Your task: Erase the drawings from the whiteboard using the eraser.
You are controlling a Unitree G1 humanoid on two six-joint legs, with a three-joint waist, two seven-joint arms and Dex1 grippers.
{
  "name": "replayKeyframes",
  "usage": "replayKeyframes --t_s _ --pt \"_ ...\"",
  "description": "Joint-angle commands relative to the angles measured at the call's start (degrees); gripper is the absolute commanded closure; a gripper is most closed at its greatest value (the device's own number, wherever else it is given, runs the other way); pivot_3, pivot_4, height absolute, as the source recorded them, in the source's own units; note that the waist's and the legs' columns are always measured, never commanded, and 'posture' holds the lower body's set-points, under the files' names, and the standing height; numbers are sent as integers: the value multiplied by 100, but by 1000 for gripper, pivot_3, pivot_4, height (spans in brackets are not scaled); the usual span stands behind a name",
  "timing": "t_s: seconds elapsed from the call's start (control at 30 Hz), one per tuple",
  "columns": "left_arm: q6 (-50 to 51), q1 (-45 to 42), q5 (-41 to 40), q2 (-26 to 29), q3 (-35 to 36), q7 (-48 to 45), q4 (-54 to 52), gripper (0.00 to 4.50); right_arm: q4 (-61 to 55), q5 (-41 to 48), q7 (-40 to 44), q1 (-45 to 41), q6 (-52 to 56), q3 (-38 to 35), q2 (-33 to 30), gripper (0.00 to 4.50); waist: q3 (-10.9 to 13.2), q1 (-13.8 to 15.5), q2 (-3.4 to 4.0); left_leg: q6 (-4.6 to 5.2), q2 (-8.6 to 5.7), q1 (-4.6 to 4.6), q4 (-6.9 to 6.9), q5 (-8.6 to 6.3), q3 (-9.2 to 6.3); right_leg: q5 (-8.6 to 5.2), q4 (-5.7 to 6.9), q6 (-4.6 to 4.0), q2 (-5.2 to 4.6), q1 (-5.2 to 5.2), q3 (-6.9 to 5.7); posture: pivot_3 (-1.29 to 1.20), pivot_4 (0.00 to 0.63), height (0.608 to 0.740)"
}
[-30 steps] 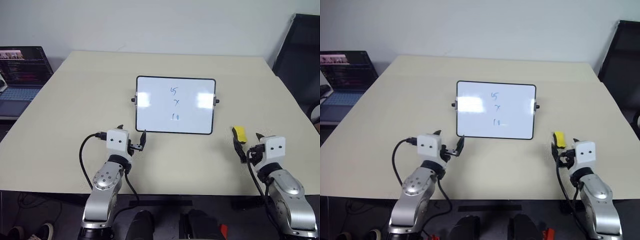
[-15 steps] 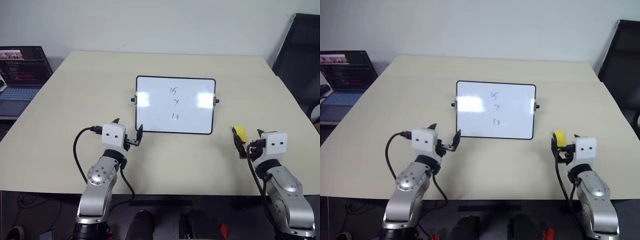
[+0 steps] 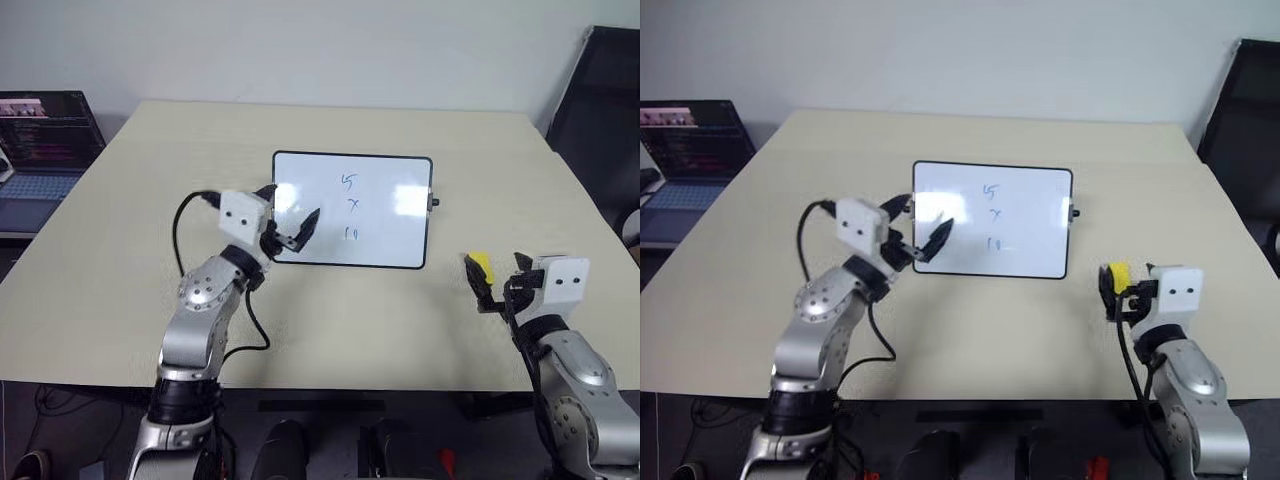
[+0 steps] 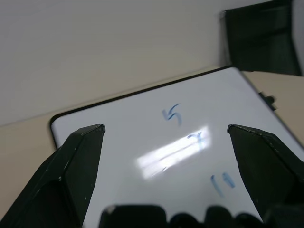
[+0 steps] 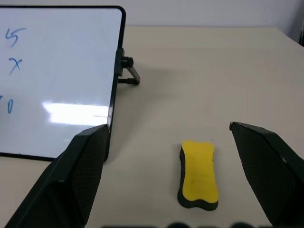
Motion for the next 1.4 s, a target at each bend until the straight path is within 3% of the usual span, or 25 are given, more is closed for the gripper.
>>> replayKeyframes --t_s 0.03,0.17,0.43,0.7,1.3,1.4 --pt "-203 -325 -318 71 -234 -719 174 0 -564 81 -239 -94 522 127 -7 59 0 1 0 0 0 0 -1 0 -2 0 0 -1 2 0 0 0 150 740" --pt "-359 -820 -530 122 -436 -1542 719 0 -550 62 -516 -281 1072 184 41 59 0 7 0 0 -4 -6 2 0 -6 0 0 0 2 -3 -3 0 150 740" --pt "-866 -1887 -633 231 -749 -3324 2335 0 708 -116 -844 -1438 1738 3 -33 59 2 -6 2 2 -11 -8 4 0 7 4 0 6 6 -10 -14 0 150 740" --pt "-1265 -2264 -480 147 -815 -3766 2908 0 1812 -274 -653 -1862 1422 4 -244 59 2 0 2 7 -10 -79 4 -2 13 6 9 2 7 -85 -8 0 150 740" --pt "-1621 -2020 -393 104 -818 -3921 2936 0 2841 -231 -352 -1972 819 -199 -413 59 1 -1 3 9 -10 -79 10 -3 13 8 14 2 7 -86 -8 0 150 740" --pt "-1612 -1989 -377 120 -808 -3885 2880 0 2938 -231 -358 -1947 754 -220 -400 684 1 0 3 9 -9 -79 10 -3 14 8 14 2 7 -86 -7 0 150 740"
